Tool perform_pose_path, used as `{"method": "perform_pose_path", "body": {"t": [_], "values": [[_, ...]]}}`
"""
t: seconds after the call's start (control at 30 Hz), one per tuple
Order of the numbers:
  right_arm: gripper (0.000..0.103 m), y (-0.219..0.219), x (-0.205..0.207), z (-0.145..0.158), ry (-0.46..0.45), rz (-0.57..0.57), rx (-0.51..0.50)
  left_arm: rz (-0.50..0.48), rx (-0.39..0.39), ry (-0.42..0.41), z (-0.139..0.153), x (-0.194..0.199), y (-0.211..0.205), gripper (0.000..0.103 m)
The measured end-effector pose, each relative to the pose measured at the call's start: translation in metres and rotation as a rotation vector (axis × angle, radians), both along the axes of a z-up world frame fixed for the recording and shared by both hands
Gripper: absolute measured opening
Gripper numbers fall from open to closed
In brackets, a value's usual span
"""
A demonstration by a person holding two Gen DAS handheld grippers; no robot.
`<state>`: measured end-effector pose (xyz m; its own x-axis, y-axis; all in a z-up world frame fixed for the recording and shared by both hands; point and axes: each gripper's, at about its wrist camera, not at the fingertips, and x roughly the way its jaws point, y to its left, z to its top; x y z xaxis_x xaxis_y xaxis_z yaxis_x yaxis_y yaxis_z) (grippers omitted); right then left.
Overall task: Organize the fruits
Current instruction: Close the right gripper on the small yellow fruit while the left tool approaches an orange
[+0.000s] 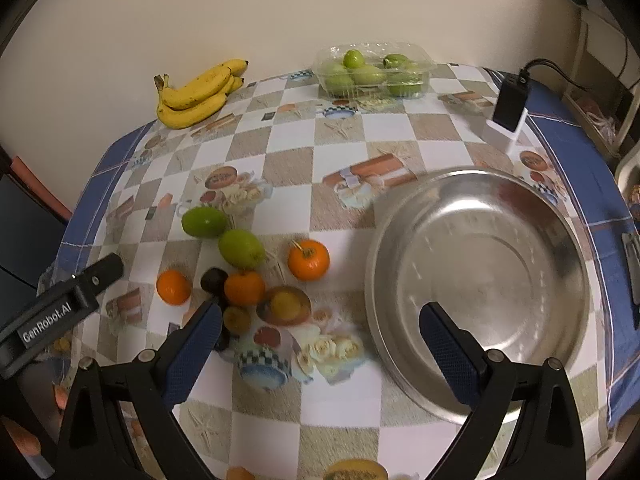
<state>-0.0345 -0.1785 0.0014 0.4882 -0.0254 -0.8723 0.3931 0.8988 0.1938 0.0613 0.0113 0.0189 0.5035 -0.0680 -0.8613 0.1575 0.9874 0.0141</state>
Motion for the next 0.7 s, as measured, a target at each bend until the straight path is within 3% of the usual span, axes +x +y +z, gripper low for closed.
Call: {"method": "perform_pose_path", "body": {"t": [0.1, 0.17, 0.3, 0.4, 0.7], "values": [[0.097, 0.0, 0.011, -0.004, 0.007, 0.004, 0.022, -0.002, 0.027, 0.021, -0.007, 0.009, -0.005, 0.103], [0.089, 0.001, 0.018, -0.007, 0.014, 0.015, 0.025, -0.003, 0.007, 0.041, -0.01, 0.016, -0.006, 0.103], [0.084, 0.004, 0.031, -0.012, 0.034, 0.03, 0.024, 0.012, -0.023, 0.056, -0.014, 0.029, -0.009, 0.102], [0.073, 0.002, 0.038, -0.019, 0.058, 0.016, 0.046, 0.005, -0.046, 0.071, -0.02, 0.036, -0.012, 0.1], [0.059, 0.004, 0.048, -0.049, 0.178, -0.001, 0.09, -0.003, -0.082, 0.177, -0.051, 0.044, -0.012, 0.088]]}}
